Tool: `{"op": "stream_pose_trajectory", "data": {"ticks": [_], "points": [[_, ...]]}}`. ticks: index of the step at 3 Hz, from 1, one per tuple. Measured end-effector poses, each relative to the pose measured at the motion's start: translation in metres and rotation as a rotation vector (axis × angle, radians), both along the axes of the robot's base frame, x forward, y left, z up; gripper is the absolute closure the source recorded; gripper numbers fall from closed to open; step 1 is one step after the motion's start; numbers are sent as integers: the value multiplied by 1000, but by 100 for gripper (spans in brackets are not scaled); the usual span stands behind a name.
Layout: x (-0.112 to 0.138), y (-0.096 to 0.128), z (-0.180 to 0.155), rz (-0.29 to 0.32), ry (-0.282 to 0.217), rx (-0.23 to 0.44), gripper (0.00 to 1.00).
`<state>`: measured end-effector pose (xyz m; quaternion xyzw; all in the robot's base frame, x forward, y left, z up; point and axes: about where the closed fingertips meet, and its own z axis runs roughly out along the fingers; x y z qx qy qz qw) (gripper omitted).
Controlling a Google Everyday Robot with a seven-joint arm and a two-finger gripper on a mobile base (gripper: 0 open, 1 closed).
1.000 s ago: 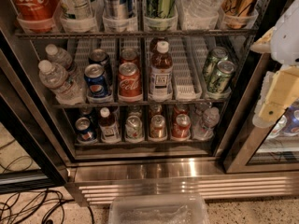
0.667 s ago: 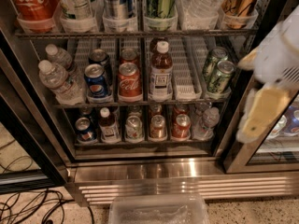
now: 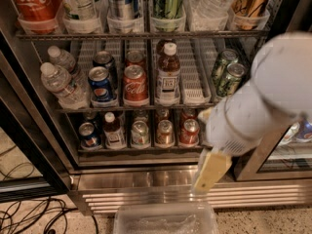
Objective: Pick blue plastic bottle from bottom shelf of fridge
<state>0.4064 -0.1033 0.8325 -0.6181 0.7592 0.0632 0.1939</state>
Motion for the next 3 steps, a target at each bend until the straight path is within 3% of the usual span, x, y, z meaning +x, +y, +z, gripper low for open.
{"op": "stream_pose_trajectory", "data": {"ticks": [1, 2, 3], "points": [[-14, 33, -62, 14, 24, 73, 0], [-14, 33, -62, 14, 25, 73, 0], [-18, 49, -83, 30, 15, 105, 0]]}}
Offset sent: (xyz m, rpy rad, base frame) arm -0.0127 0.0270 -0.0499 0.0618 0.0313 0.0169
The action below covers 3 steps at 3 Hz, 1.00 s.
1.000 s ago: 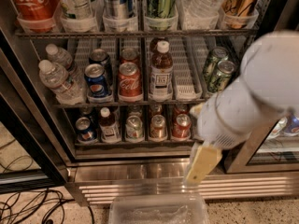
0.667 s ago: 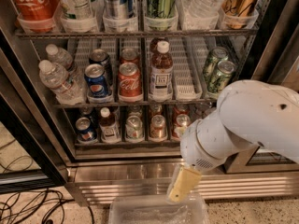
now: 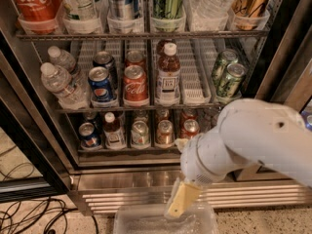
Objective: Pick blue plastic bottle from bottom shelf of fridge
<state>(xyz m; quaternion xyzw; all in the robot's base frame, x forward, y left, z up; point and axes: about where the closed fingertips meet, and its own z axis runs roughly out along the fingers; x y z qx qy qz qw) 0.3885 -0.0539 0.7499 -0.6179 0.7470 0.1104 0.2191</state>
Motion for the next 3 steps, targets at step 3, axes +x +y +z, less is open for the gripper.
{"op": "stream_pose_trajectory", "data": {"ticks": [3], "points": [[31, 92, -104, -33, -63, 339, 0]]}}
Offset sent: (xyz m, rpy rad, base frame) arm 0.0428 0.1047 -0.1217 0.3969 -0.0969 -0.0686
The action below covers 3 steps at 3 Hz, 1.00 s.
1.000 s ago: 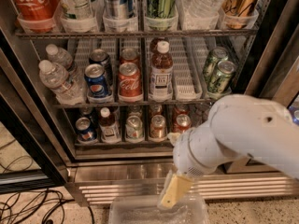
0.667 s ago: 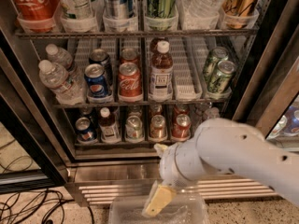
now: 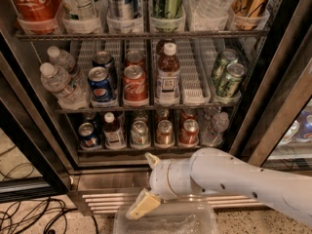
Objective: Pick blue plastic bottle from bottom shelf of fridge
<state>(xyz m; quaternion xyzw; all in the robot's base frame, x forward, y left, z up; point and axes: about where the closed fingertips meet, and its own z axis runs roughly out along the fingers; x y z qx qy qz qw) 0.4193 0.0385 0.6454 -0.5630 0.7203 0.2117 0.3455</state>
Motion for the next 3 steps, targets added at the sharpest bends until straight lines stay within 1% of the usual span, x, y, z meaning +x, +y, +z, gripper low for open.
{"op": "stream_pose_trajectory", "data": {"ticks": [1, 2, 3], "points": [[21, 21, -13, -30, -33, 106, 0], [29, 42, -17, -12, -41, 155, 0], [29, 42, -17, -12, -41, 155, 0]]}}
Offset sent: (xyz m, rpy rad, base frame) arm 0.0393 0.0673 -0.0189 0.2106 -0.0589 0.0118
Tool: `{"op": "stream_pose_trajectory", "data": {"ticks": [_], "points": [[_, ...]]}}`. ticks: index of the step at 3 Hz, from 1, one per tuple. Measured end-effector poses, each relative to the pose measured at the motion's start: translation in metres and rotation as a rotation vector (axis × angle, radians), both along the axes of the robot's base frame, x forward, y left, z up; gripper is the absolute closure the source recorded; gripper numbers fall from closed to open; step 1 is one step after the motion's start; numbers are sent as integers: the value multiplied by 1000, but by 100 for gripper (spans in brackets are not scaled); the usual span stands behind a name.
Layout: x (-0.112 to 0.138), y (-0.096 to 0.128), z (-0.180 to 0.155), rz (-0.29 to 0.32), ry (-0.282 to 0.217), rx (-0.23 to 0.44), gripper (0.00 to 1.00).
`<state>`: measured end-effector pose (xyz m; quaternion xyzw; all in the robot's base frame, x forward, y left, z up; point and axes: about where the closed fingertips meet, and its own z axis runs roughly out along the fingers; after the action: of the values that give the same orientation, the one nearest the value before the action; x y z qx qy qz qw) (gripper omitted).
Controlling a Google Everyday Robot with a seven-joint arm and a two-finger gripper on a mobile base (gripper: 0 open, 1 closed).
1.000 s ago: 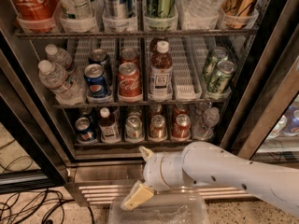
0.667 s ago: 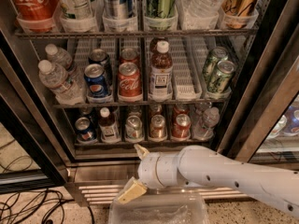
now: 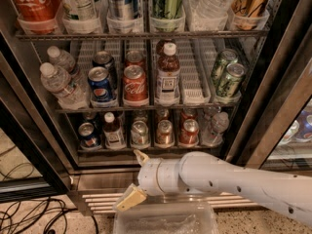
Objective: Pick blue plastic bottle from bottom shelf of fridge
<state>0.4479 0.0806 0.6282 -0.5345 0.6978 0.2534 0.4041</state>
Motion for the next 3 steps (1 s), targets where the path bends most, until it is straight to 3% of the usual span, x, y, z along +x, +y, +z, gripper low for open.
{"op": "stream_pose_trajectory", "data": {"ticks": [1, 3], "points": [[2, 9, -7, -39, -27, 20, 0], [-56, 69, -52, -48, -61, 73, 0]]}}
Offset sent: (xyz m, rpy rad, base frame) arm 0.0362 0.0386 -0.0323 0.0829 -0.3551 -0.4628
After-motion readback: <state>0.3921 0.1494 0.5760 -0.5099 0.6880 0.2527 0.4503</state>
